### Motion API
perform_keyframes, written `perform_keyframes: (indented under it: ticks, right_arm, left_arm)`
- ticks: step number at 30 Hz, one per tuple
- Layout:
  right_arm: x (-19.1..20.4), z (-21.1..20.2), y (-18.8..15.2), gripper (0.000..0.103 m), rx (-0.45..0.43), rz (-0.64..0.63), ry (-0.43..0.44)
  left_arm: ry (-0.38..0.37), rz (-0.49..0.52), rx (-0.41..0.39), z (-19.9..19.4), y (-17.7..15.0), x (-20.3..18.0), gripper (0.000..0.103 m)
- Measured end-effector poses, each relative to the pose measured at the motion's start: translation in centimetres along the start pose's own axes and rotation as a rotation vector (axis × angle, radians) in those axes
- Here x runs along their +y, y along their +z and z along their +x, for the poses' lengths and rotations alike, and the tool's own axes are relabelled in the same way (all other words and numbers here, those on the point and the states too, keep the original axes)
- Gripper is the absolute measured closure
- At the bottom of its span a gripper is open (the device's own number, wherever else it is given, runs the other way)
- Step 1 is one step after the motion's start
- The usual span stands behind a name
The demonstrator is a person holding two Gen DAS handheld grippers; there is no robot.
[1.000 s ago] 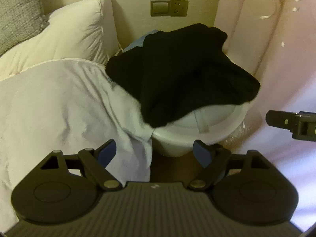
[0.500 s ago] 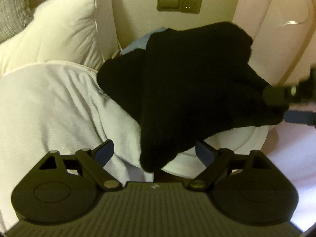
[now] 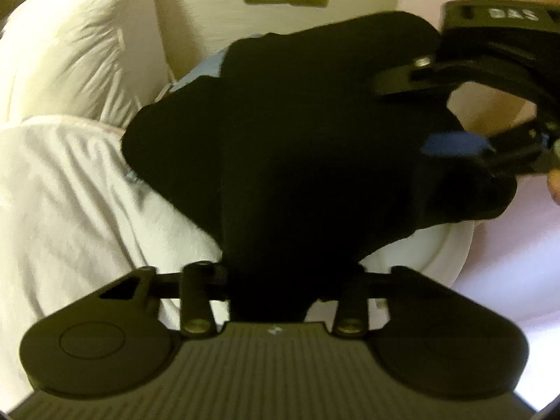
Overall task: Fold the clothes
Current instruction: 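Grasp the black garment with the left gripper while the right gripper grasps it too, then lift the black garment with both grippers and lay it on the bed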
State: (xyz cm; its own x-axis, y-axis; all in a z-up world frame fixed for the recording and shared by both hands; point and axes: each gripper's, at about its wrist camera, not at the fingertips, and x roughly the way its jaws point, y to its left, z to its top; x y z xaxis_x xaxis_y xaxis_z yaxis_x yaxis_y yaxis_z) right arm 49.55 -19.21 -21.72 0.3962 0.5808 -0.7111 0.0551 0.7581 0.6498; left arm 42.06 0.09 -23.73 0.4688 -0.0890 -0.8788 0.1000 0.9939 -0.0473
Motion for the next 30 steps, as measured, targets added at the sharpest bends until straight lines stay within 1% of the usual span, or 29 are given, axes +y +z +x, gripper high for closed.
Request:
perform_keyframes:
  ticks: [1, 2, 3, 4, 5, 7, 9, 11, 14, 17, 21, 23, 27, 30]
  right_arm:
    - [0.1, 0.3, 0.1, 0.055, 0.011, -0.007, 0.010]
    - [0.3, 0.3, 0.0, 0.063, 0.010, -0.015, 0.012]
    - [0.5, 0.2, -0.1, 0.066, 0.008, -0.022, 0.014]
    - [0.6, 0.1, -0.3, 0.078, 0.006, -0.029, 0.016]
    - [0.8, -0.2, -0.4, 0.083, -0.001, -0.033, 0.021]
    - [1.0, -1.0, -0.8, 0.088, -0.018, -0.035, 0.026]
    - [1.9, -2.3, -0.9, 0.090, -0.047, -0.065, 0.032]
    - [3.4, -4.0, -0.8, 0.094, -0.095, -0.129, 0.038]
    - [6.5, -7.4, -0.3, 0.095, -0.210, -0.235, 0.105]
    - [9.8, -10.7, 0.5, 0.095, -0.313, -0.304, 0.185]
    - [14.4, -15.0, 1.2, 0.095, -0.432, -0.381, 0.288]
    - [16.7, -17.3, 1.1, 0.095, -0.476, -0.415, 0.338]
    - [21.4, -21.8, 0.8, 0.095, -0.565, -0.481, 0.437]
    - [24.2, -24.7, -0.9, 0.095, -0.600, -0.525, 0.511]
  left_arm:
    - [0.001, 0.018, -0.002, 0.1, 0.1, -0.2, 0.082]
    - [0.007, 0.039, -0.012, -0.1, 0.2, -0.4, 0.084]
    - [0.012, 0.059, -0.023, -0.4, 0.2, -0.6, 0.086]
    - [0.014, 0.065, -0.033, -0.7, 0.3, -0.7, 0.086]
    - [0.010, 0.062, -0.042, -1.3, 0.4, -0.7, 0.088]
    - [-0.007, 0.038, -0.070, -2.6, 0.7, -0.3, 0.089]
    - [-0.025, 0.021, -0.113, -4.4, 1.3, 0.1, 0.089]
    - [-0.021, 0.025, -0.168, -6.5, 2.3, 0.4, 0.090]
    - [-0.028, 0.009, -0.265, -9.8, 3.8, 1.3, 0.090]
    - [-0.044, -0.007, -0.371, -13.7, 5.5, 2.2, 0.090]
    - [-0.038, 0.039, -0.491, -18.9, 7.1, 1.9, 0.090]
    - [-0.035, 0.060, -0.550, -21.5, 7.7, 1.8, 0.090]
    - [-0.012, 0.047, -0.672, -27.4, 7.2, 2.6, 0.091]
    - [0.017, 0.022, -0.754, -32.2, 5.4, 3.5, 0.091]
